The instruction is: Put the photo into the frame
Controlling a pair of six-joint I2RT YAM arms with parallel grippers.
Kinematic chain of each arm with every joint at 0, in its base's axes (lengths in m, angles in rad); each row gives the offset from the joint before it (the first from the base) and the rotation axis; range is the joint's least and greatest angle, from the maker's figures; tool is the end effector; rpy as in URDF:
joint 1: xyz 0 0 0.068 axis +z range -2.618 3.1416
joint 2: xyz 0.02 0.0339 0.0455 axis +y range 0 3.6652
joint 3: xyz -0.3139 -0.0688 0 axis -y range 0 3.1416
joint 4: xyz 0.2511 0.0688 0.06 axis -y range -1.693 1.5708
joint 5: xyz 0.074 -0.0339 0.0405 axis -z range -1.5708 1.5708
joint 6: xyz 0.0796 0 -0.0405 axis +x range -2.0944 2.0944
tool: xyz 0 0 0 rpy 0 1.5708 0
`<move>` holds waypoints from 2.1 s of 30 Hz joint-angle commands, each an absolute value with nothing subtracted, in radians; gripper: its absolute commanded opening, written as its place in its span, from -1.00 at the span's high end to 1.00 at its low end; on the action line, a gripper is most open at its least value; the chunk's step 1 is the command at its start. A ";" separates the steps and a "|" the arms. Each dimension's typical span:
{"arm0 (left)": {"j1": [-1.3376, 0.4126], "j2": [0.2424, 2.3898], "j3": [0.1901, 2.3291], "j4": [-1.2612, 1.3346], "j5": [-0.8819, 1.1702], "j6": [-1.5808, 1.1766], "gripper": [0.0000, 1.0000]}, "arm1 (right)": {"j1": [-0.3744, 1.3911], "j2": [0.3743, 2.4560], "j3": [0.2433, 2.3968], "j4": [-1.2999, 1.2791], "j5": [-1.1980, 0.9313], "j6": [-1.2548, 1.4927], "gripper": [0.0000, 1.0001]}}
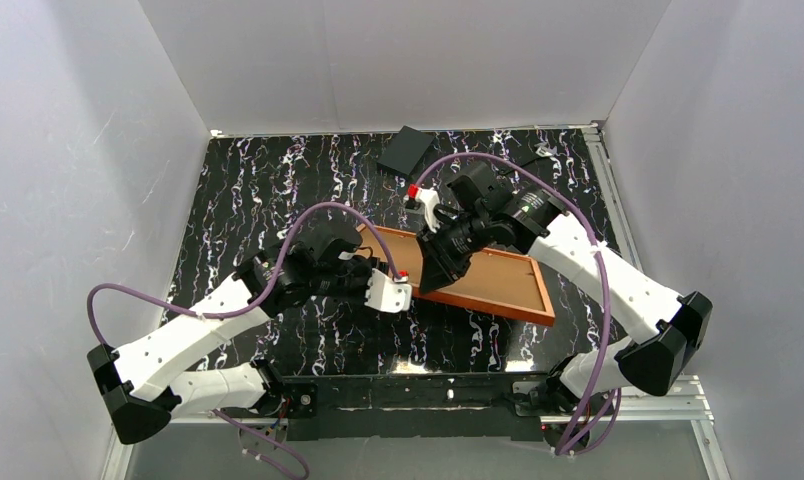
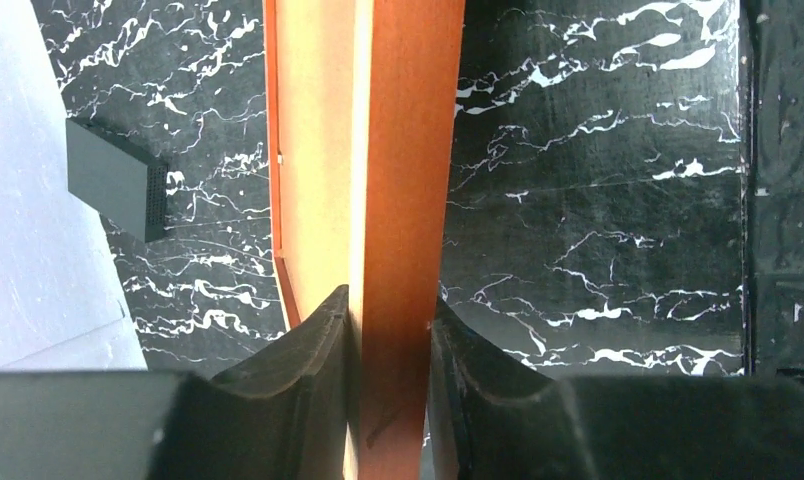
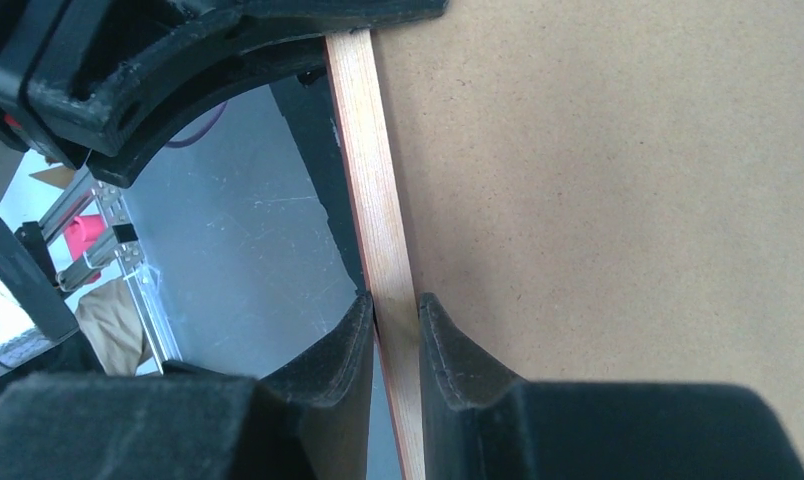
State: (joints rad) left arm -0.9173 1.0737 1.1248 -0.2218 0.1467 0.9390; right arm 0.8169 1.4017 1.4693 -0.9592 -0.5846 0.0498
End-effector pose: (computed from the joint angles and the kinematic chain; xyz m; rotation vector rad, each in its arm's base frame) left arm 0.1540 -0.2203 0.4362 1.4554 0.9553 -0.1118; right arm 0.1746 0.2501 0.3905 -1.2093 2.2702 1.0780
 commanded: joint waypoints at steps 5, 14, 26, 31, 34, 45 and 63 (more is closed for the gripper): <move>-0.924 1.063 1.208 -0.323 0.108 0.878 0.85 | 0.789 1.296 1.552 -0.917 -0.469 0.087 0.19; -0.923 1.081 1.364 -0.445 0.084 0.746 0.94 | 0.717 1.082 1.544 -0.883 -0.268 0.120 -0.65; -0.921 1.201 1.565 -0.694 0.048 0.469 1.00 | 0.596 0.944 1.467 -0.866 -0.348 0.183 -0.93; -0.894 1.217 1.607 -0.716 0.051 0.340 1.00 | 0.539 0.942 1.440 -0.832 -0.472 0.244 -0.93; -0.868 1.230 1.650 -0.718 0.049 0.245 1.00 | 0.510 0.935 1.414 -0.802 -0.533 0.287 -0.91; -0.712 1.225 1.710 -0.763 0.139 -0.198 1.00 | 0.500 0.890 1.292 -0.721 -0.547 0.372 -0.86; -0.351 1.156 1.568 -0.629 0.502 -0.576 1.00 | 0.497 0.881 1.085 -0.641 -0.561 0.434 -0.87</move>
State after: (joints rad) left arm -0.4030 1.1606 1.5787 -0.6308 0.2924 -0.4824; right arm 0.5030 0.8913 1.0863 -0.7074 -0.5388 0.4191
